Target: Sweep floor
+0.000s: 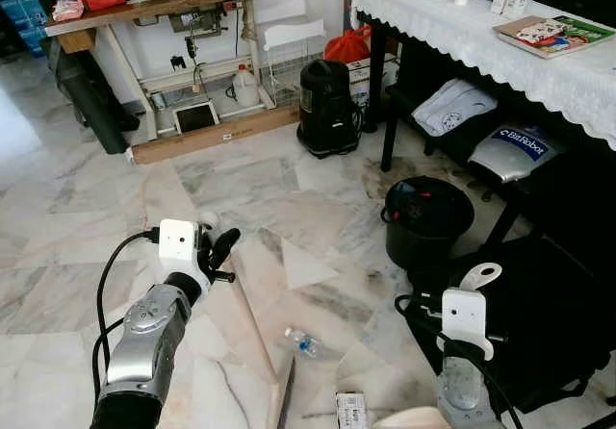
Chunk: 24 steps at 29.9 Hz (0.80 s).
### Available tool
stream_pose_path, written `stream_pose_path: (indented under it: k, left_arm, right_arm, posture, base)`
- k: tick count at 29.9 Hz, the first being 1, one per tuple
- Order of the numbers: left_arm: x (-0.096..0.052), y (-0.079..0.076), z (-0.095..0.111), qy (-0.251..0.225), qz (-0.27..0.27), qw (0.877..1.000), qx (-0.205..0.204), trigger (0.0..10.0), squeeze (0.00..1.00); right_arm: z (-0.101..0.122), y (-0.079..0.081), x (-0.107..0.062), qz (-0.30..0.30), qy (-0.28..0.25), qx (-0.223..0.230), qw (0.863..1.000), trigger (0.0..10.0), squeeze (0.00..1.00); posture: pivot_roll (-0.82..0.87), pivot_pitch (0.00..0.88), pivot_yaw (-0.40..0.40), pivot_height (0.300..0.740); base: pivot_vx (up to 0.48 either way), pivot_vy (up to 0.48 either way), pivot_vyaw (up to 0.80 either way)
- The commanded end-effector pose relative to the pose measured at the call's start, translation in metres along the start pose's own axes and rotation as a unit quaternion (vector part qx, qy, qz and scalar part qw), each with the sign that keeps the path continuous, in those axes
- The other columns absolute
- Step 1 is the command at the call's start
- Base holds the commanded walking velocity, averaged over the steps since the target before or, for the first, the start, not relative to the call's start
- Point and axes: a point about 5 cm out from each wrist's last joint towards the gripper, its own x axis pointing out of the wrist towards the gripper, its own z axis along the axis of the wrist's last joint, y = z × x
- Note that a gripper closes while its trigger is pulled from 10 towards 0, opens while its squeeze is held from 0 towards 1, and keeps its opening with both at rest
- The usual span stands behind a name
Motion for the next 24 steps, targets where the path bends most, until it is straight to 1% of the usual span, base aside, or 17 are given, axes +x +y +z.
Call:
stream_pose_path:
  k: [1,6,9,11,13,15,20,22,24]
  left_arm:
    - [0.002,0.004,0.014,-0.019,-0.002,1.000,0.003,10.0,0.00]
    - [0.004,0.004,0.013,-0.008,-0.006,1.000,-0.009,10.0,0.00]
    - [0.005,0.004,0.012,-0.005,-0.008,1.000,-0.011,10.0,0.00]
    - [0.005,0.003,0.012,-0.004,-0.009,1.000,-0.012,10.0,0.00]
    - [0.006,0.003,0.012,-0.003,-0.010,1.000,-0.013,10.0,0.00]
    - [0.007,0.003,0.013,-0.002,-0.011,1.000,-0.015,10.0,0.00]
    - [0.008,0.002,0.012,-0.002,-0.012,1.000,-0.017,10.0,0.00]
    - [0.009,0.002,0.012,-0.002,-0.012,1.000,-0.018,10.0,0.00]
    - [0.010,0.001,0.012,-0.003,-0.012,1.000,-0.019,10.0,0.00]
  right_arm:
    - [-0.017,0.007,-0.014,0.020,0.054,-0.012,0.998,10.0,0.00]
    - [-0.025,0.002,-0.012,-0.002,0.114,0.001,0.993,10.0,0.00]
    - [-0.027,0.000,-0.010,-0.013,0.139,0.022,0.990,10.0,0.00]
    - [-0.030,0.000,-0.010,-0.015,0.160,0.021,0.987,10.0,0.00]
    - [-0.031,-0.001,-0.010,-0.020,0.176,0.032,0.984,10.0,0.00]
    - [-0.032,-0.004,-0.008,-0.032,0.202,0.054,0.977,10.0,0.00]
    - [-0.026,-0.006,-0.005,-0.026,0.200,0.050,0.978,10.0,0.00]
    - [-0.026,-0.003,-0.004,0.001,0.225,0.061,0.972,10.0,0.00]
    - [-0.027,-0.001,-0.004,0.004,0.245,0.081,0.966,10.0,0.00]
  posture:
    - [-0.03,0.053,0.098,0.740]
    - [-0.04,0.049,0.096,0.740]
    - [-0.04,0.040,0.093,0.740]
    - [-0.04,0.040,0.093,0.740]
    - [-0.04,0.034,0.091,0.740]
    - [-0.05,0.031,0.090,0.740]
    - [-0.05,0.027,0.088,0.740]
    - [-0.06,0.025,0.085,0.740]
    - [-0.06,0.022,0.082,0.740]
  base:
    - [0.000,0.000,0.00]
    - [0.000,0.000,0.00]
    - [0.000,0.000,0.00]
    - [0.000,0.000,0.00]
    - [0.000,0.000,0.00]
    - [0.000,0.000,0.00]
    - [0.000,0.000,0.00]
    - [0.000,0.000,0.00]
    - [0.000,0.000,0.00]
